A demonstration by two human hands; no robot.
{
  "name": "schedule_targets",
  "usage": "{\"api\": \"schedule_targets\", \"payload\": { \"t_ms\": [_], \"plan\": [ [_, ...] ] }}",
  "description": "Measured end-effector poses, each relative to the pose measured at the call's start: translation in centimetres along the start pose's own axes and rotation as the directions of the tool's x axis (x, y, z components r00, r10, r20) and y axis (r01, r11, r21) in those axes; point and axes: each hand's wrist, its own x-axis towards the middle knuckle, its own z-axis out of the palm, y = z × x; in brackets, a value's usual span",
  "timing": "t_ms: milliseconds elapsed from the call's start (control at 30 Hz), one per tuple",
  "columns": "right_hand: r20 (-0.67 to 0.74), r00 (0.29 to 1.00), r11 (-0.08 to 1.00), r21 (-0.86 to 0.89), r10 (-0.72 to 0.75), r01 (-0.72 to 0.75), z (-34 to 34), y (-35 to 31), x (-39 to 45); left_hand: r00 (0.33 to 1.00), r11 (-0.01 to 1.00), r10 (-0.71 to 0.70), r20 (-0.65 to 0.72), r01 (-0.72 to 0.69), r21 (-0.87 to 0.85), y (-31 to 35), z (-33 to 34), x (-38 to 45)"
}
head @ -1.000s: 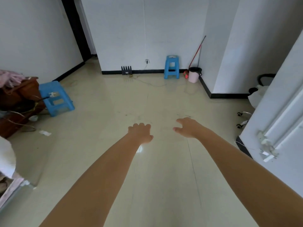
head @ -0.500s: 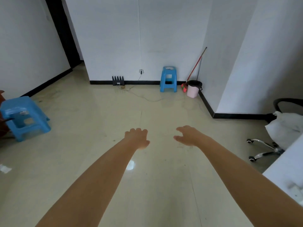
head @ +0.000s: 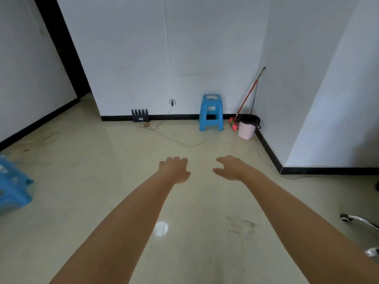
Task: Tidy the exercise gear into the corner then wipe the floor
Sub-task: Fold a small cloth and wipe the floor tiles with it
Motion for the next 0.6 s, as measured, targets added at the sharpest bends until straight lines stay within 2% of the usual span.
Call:
{"api": "schedule_targets", "payload": {
  "t_ms": [200, 433, 600],
  "plan": [
    [-0.017, 0.999, 0.999, -0.015, -0.032, 0.032, -8.0, 2.2, 16.5, 0.999, 0.999, -0.053, -0.011, 0.053, 0.006, -1.6, -6.0, 16.3],
    [-0.003, 0.998, 0.997, -0.049, -0.062, 0.061, -12.5, 2.2, 36.5, 0.996, 0.996, -0.090, 0.026, 0.090, 0.011, -6.3, -8.5, 35.1],
    [0.002, 1.000, 0.999, -0.034, -0.015, 0.015, -16.2, 2.1, 51.4, 0.998, 0.998, -0.057, 0.027, 0.056, 0.027, -10.7, -11.3, 50.6]
  ]
}}
